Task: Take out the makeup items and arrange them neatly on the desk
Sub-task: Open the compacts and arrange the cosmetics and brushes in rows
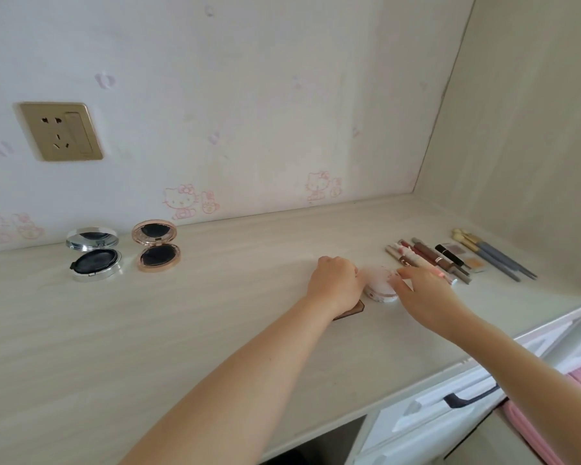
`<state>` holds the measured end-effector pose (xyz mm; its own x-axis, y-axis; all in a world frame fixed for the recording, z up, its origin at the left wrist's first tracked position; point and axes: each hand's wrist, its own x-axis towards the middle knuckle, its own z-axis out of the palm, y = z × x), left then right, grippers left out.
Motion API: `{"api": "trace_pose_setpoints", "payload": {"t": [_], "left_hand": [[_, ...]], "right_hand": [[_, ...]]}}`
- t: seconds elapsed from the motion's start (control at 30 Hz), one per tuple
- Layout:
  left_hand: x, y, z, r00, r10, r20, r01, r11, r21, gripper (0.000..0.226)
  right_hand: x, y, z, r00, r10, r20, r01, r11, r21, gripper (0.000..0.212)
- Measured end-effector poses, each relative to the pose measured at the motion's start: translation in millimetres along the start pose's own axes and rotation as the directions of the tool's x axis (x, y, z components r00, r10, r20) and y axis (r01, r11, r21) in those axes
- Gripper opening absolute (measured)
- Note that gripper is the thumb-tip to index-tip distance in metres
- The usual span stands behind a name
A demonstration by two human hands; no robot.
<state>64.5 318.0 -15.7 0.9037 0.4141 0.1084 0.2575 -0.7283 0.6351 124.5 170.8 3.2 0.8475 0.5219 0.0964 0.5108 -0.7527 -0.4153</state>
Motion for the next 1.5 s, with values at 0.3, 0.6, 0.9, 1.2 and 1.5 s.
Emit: {"api": "trace_pose_setpoints", "payload": {"t": [0.3, 0.6, 0.9, 1.2, 1.5], "left_hand": [[-1.5, 5.0, 0.0, 0.993, 0.119, 0.004, -0.118, 0.990, -0.075, 0.051], [-17.4, 12.8, 0.4, 0.981, 0.176, -0.080, -0.185, 0.975, -0.120, 0.035], [-38.0, 18.3, -8.3, 0.980, 0.146, -0.132, -0.176, 0.951, -0.255, 0.027], [-80.0, -4.0, -64.7, 0.977, 0.016, -0.215, -0.139, 0.810, -0.570, 0.033], [-131.2, -44.2, -111.6, 0.954, -0.199, -0.223, -0.015, 0.713, -0.701, 0.031]], "right_hand": [[-6.0, 3.4, 2.4, 1.000, 0.028, 0.010, -0.029, 0.985, 0.170, 0.032], [-22.7, 8.0, 1.9, 0.994, 0.105, 0.012, -0.092, 0.809, 0.581, 0.033], [-31.1, -4.7, -12.5, 0.995, 0.101, -0.011, -0.059, 0.670, 0.740, 0.044], [-52.2, -50.8, -23.1, 0.997, -0.067, 0.042, 0.001, 0.547, 0.837, 0.030], [-69.9, -114.2, -0.7, 0.972, -0.219, 0.084, 0.068, 0.608, 0.791, 0.032]]}}
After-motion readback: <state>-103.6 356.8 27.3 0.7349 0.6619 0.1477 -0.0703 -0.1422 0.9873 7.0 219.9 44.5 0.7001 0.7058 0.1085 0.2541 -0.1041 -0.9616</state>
